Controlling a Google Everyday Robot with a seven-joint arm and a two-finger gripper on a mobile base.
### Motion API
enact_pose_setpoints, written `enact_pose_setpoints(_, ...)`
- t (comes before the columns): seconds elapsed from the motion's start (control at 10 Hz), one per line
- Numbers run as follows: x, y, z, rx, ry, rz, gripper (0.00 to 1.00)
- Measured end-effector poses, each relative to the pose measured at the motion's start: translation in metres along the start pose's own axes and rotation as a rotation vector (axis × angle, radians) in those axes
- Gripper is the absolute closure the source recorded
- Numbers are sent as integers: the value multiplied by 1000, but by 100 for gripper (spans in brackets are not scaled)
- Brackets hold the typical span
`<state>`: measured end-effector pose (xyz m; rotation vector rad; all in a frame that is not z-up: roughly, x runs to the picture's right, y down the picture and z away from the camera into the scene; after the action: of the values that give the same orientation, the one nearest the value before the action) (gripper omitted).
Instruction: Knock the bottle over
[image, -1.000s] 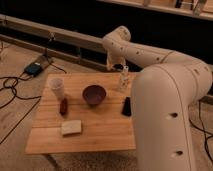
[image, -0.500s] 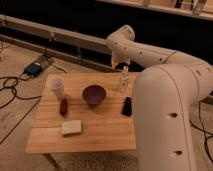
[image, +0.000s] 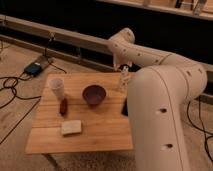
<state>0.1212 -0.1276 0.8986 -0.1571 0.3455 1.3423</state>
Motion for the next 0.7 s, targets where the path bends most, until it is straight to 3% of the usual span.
enact_pose_setpoints(0.3,7,9,11,-9,45,-33,35)
enact_pose_setpoints(0.7,18,41,-15,-39,78,-74,35)
